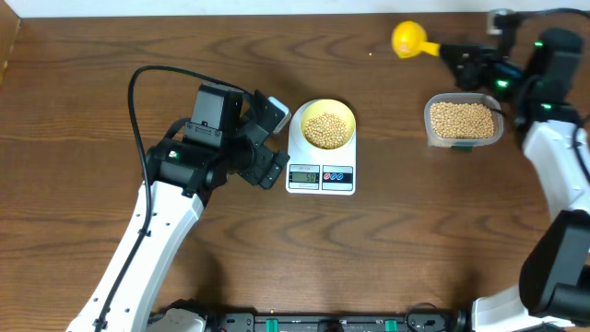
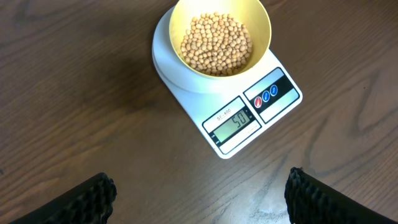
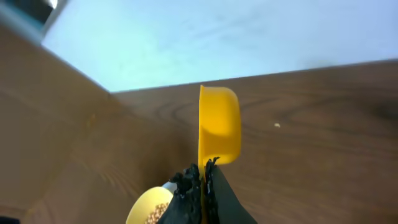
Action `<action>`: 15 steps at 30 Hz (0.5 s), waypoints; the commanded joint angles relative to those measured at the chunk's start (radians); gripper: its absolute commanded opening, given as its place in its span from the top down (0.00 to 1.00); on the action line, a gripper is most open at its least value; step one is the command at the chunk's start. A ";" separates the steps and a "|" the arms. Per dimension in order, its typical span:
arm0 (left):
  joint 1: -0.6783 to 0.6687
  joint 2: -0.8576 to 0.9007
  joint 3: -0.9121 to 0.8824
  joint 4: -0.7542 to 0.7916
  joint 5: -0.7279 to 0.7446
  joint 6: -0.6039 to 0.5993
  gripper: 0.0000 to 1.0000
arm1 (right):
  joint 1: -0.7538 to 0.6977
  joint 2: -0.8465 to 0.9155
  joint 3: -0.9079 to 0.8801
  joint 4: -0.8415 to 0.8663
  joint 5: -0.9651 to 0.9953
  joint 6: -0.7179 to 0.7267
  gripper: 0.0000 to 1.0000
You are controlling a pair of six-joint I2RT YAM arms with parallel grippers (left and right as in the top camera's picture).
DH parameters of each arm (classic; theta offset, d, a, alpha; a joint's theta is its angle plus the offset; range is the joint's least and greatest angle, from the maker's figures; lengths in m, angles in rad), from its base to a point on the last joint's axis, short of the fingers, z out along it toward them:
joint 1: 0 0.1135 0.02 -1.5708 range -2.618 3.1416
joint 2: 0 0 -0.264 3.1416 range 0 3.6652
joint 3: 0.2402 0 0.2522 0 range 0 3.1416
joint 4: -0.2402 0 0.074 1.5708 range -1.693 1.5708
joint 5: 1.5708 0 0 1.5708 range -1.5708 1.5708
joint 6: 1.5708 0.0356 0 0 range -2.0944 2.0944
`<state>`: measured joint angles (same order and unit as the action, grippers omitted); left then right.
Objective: Scoop item into bowl and weigh 50g on scale
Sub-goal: 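Carry the scoop right over the soybean tub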
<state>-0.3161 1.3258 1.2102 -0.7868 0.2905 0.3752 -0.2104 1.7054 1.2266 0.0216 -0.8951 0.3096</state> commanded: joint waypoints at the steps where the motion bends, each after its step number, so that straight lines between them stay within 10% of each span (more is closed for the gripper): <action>1: 0.000 -0.006 -0.014 -0.003 0.016 0.017 0.11 | -0.098 -0.002 0.002 -0.045 -0.129 0.053 0.99; 15: 0.000 -0.006 -0.014 -0.003 0.016 0.017 0.11 | -0.359 -0.041 0.002 -0.536 -0.090 -0.251 0.99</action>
<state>-0.3161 1.3258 1.2102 -0.7868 0.2905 0.3752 -0.5659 1.7042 1.2274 -0.4713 -1.0241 0.1864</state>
